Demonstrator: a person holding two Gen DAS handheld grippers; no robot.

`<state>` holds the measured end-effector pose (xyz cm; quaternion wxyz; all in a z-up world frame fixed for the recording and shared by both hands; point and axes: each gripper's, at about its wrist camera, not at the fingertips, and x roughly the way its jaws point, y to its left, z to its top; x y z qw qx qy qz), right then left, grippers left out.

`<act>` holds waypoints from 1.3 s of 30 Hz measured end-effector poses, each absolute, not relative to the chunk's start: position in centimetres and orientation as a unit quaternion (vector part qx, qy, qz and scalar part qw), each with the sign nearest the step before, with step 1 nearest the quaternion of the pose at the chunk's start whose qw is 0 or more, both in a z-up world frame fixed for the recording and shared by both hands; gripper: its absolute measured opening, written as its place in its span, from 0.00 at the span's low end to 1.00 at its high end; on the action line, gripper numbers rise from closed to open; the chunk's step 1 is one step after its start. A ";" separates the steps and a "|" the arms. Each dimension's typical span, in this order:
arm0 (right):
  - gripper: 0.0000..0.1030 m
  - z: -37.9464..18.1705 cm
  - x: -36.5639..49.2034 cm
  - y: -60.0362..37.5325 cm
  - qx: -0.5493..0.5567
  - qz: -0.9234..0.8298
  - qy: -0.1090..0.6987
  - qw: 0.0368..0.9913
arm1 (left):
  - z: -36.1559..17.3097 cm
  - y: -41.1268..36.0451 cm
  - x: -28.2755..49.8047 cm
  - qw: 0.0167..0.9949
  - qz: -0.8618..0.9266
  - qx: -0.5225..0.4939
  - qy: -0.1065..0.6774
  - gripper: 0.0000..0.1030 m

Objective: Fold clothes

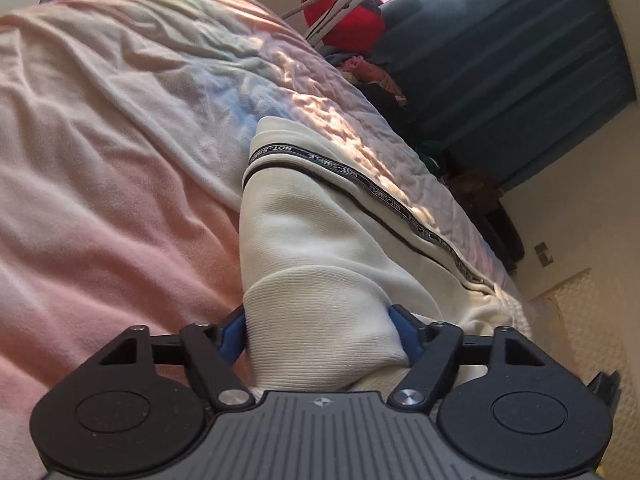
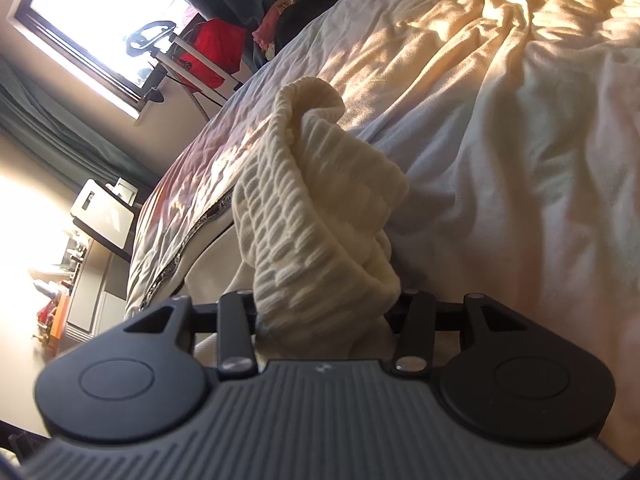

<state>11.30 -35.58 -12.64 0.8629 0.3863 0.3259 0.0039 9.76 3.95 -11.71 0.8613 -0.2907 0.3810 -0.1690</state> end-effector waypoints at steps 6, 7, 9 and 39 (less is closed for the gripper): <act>0.40 -9.8 10.3 -34.9 0.365 0.035 0.293 0.883 | -9.3 3.6 8.9 0.877 -0.187 -0.272 0.348 0.41; 0.39 -9.3 10.0 -35.0 0.370 0.040 0.287 0.883 | -8.5 3.3 8.9 0.878 -0.194 -0.271 0.344 0.41; 0.39 -7.6 9.4 -35.7 0.372 0.045 0.272 0.886 | -6.6 2.3 8.9 0.877 -0.209 -0.268 0.338 0.39; 0.39 -12.3 19.3 -70.7 0.474 -0.156 0.174 0.849 | -9.5 -41.0 32.8 0.866 -0.353 -0.124 0.332 0.39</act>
